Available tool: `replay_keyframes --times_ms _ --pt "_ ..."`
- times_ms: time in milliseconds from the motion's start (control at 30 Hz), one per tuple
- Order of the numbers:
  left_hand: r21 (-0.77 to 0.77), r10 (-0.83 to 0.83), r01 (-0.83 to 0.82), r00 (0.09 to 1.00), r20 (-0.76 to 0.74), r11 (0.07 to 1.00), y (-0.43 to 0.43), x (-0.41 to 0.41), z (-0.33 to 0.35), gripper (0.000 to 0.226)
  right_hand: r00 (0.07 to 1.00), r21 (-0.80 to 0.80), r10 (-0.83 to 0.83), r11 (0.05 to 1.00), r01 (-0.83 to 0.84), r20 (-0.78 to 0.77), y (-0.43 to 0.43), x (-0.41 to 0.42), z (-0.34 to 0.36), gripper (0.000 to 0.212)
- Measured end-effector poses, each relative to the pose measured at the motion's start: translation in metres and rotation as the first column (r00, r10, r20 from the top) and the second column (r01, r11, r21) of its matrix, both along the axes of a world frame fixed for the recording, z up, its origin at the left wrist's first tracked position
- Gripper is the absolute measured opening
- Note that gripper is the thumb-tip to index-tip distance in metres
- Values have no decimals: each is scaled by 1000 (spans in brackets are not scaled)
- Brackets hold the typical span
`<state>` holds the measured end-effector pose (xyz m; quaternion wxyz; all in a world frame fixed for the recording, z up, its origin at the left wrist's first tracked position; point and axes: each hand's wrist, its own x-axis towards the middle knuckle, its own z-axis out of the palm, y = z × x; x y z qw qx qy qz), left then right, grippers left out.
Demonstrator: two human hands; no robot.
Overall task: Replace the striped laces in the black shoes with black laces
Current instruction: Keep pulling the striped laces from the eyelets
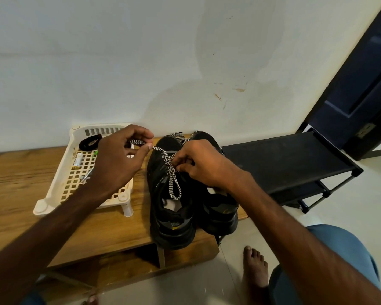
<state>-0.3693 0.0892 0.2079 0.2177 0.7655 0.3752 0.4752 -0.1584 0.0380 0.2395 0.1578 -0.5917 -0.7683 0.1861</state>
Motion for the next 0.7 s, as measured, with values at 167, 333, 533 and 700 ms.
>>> replay_keyframes --times_ms 167,333,533,700 --pt "-94 -40 32 996 -82 995 4 -2 -6 24 996 58 -90 994 91 -17 1 5 -1 7" --pt "-375 -405 320 897 -175 870 -4 6 -14 42 930 41 -182 978 205 -318 -5 12 -1 3" --pt "-328 -379 290 891 -250 899 -7 8 -15 48 458 -16 -142 963 268 -878 -7 27 26 16" --pt "-254 -205 140 947 -249 957 -16 18 -17 31 112 -164 -205 940 300 -972 -10 33 23 20"
